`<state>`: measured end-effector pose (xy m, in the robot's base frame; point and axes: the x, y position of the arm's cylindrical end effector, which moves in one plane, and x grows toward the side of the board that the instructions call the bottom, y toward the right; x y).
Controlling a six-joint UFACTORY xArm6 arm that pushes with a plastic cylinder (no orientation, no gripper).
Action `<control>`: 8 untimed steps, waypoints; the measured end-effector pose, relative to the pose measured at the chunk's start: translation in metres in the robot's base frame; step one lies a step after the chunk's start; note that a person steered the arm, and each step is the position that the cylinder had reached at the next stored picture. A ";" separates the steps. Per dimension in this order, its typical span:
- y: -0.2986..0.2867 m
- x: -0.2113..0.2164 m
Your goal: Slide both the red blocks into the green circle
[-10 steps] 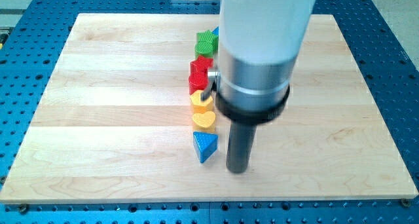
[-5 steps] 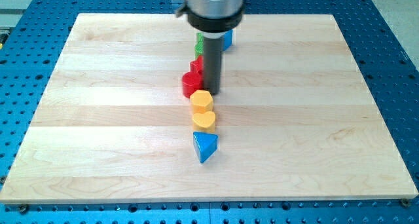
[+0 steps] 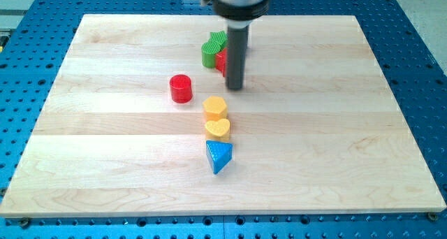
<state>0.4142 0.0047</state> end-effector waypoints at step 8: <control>-0.078 -0.049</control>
